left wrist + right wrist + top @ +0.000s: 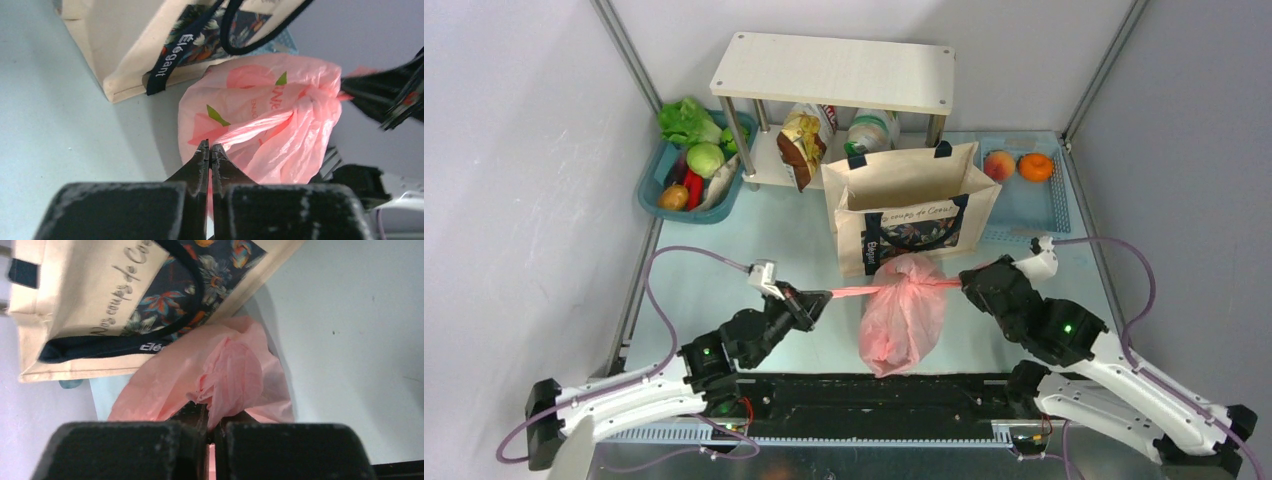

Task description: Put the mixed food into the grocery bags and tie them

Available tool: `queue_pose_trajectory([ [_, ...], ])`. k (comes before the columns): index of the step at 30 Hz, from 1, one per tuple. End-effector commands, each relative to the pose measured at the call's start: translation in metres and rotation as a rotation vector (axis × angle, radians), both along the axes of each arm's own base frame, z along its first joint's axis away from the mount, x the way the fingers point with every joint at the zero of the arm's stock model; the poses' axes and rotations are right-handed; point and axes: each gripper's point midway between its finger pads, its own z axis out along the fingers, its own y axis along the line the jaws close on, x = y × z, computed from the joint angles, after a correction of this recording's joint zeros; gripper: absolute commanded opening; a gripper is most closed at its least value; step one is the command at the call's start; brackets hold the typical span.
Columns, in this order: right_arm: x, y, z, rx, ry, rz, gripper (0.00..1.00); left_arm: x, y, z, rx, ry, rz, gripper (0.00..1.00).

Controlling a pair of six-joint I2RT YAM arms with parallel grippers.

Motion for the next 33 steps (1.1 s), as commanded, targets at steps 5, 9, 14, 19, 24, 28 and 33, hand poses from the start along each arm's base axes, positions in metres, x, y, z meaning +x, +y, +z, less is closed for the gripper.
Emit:
queue_pose_trajectory([
  [5,-0.003,-0.081,-0.110,-0.081,0.185,-0.219,0.00,0.024,0.078,-0.108,0.055,0.199,0.370,0.00],
  [9,0.001,-0.092,-0.092,-0.110,0.122,-0.235,0.00,0.028,0.080,-0.092,0.078,0.154,0.373,0.00],
  [14,0.010,-0.074,-0.065,-0.138,0.075,-0.112,0.00,0.028,0.054,-0.048,0.085,0.070,0.234,0.00],
  [19,0.011,-0.052,-0.049,-0.090,0.022,-0.027,0.00,0.015,0.010,-0.011,-0.108,0.119,0.063,0.48],
  [24,0.012,-0.034,-0.035,-0.021,-0.037,-0.002,0.00,0.008,-0.019,-0.006,-0.393,0.327,0.039,0.82],
  [28,0.011,-0.028,-0.030,-0.006,-0.065,-0.008,0.00,0.009,-0.031,-0.008,-0.461,0.407,0.089,0.99],
  [33,0.011,-0.022,-0.029,0.005,-0.070,0.003,0.00,0.010,-0.042,-0.031,-0.468,0.502,0.141,1.00],
])
